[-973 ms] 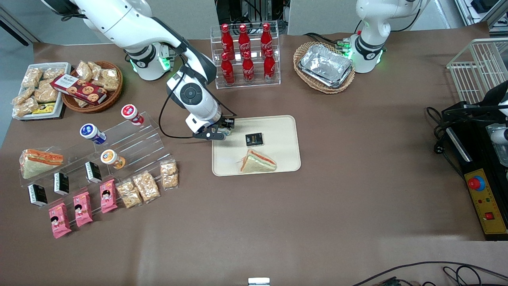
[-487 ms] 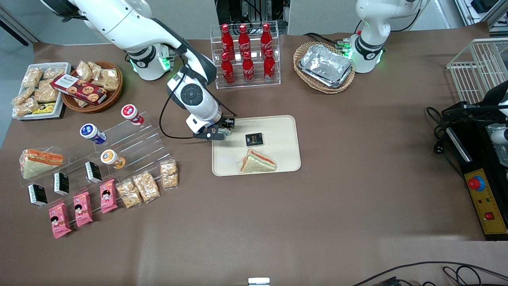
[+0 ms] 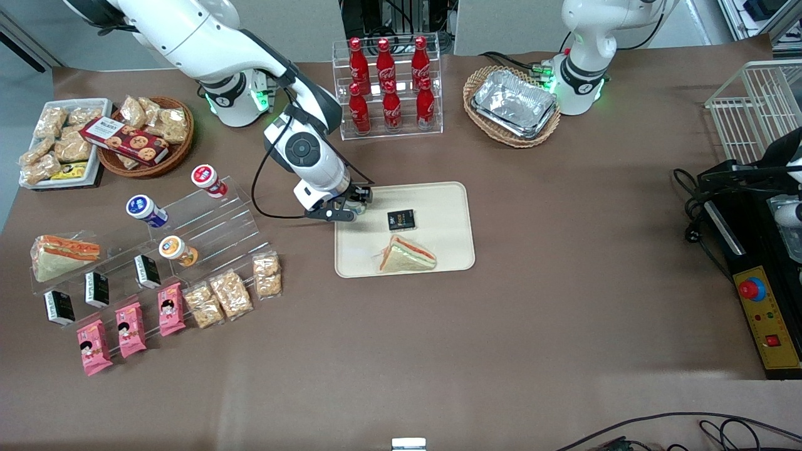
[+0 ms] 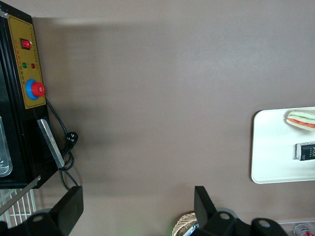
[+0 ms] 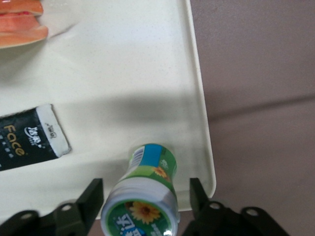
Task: Place green gum on tray
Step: 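Lower the green gum bottle onto the tray beside the black card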
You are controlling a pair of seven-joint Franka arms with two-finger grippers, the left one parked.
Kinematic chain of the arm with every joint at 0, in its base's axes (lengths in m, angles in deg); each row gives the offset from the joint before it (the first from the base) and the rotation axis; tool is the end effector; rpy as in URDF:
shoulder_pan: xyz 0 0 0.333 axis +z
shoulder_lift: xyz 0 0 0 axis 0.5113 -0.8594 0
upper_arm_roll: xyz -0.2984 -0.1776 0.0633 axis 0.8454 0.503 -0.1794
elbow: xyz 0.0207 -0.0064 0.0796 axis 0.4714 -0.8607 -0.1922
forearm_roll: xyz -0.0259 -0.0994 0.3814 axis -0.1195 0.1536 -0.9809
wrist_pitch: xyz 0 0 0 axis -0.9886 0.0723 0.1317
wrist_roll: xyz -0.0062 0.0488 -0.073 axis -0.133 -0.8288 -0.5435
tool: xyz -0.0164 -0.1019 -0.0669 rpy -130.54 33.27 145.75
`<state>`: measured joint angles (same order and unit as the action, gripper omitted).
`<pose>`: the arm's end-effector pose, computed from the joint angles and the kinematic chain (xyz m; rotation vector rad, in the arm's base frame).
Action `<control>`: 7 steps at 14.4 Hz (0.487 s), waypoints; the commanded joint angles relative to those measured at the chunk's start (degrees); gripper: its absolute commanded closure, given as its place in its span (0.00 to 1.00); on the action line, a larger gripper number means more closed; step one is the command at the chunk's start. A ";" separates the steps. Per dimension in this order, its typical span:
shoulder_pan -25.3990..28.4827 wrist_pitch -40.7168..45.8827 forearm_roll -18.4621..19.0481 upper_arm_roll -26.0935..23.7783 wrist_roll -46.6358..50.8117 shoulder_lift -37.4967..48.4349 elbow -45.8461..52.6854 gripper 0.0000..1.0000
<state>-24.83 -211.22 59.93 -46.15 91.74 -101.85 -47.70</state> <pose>0.4177 0.3628 0.2378 -3.0053 0.2551 0.2149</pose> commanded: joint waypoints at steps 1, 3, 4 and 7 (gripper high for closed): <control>-0.12 -1.40 1.83 -0.09 1.87 -1.19 0.45 0.00; -0.12 -1.40 2.17 -0.09 1.87 -1.19 0.45 0.00; -0.12 -1.40 2.26 -0.09 1.87 -1.19 0.45 0.00; -0.65 -0.70 2.27 -0.09 1.78 0.03 0.62 0.00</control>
<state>-24.83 -211.57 60.13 -46.11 91.86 -102.13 -47.69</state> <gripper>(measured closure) 0.000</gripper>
